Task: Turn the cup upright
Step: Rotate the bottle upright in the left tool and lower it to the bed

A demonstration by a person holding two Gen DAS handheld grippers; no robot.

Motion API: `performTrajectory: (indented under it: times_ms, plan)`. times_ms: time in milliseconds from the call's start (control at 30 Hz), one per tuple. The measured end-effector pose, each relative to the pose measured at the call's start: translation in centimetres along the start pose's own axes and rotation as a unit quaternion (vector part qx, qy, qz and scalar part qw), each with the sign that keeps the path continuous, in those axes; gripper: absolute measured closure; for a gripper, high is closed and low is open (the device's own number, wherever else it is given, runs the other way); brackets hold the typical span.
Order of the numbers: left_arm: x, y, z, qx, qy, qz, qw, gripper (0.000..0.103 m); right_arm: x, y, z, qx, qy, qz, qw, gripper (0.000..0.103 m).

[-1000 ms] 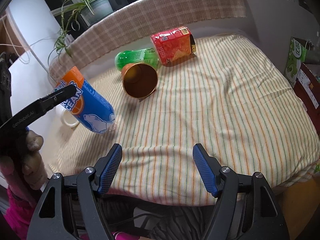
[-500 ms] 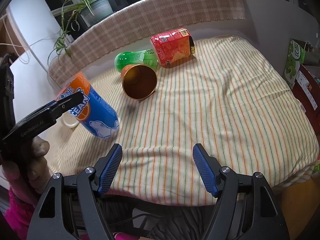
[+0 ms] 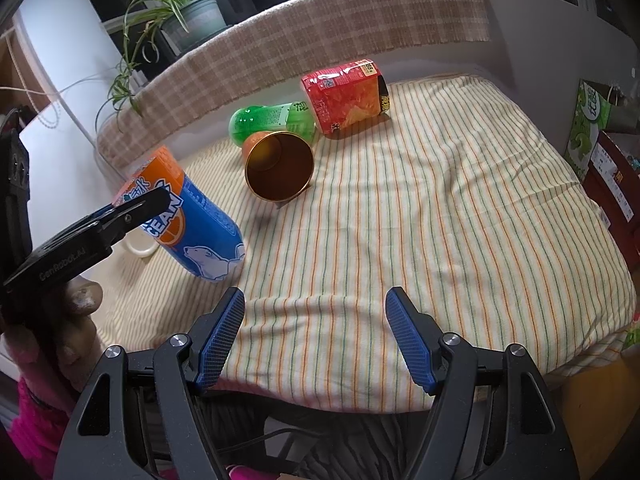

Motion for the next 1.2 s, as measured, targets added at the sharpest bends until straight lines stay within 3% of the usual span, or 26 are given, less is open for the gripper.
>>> performTrajectory:
  times_ms: [233,333,433,867,1133,1200]
  plan:
    - [-0.2,-0.2,-0.4,0.001,-0.007,0.005,1.0000,0.034,0.2,0.0,0.1,0.002,-0.002,-0.003,1.000,0.030]
    - [-0.1,-0.2,-0.5,-0.001,-0.010,0.004,0.9999,0.026,0.2,0.0,0.1,0.002,-0.003,-0.004,1.000,0.030]
    - [0.0,-0.3,-0.4,0.000,-0.014,0.003,0.9999,0.025,0.3,0.0,0.2,0.003,-0.005,-0.006,1.000,0.030]
    - [1.0,-1.2,0.4,0.018,-0.037,-0.004,0.9991,0.011,1.2,0.5,1.9,0.038,-0.044,-0.040,0.998,0.030]
    - [1.9,-2.0,1.2,0.026,-0.042,-0.014,0.9987,0.011,1.7,0.7,3.0,0.057,-0.070,-0.065,0.994,0.030]
    - [2.2,-2.2,1.3,0.026,-0.044,-0.017,0.9986,0.011,1.9,0.8,3.3,0.060,-0.074,-0.073,0.993,0.026]
Point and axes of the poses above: each gripper's, at about its wrist camera, not at the fingertips, and x roughly against the way its jaws point, z to its left, y to its top, the point moved 2 cm from there along -x, roughly the way its jaws point, and after that the axes turned 12 degrees about z, right-handed, at the moved point
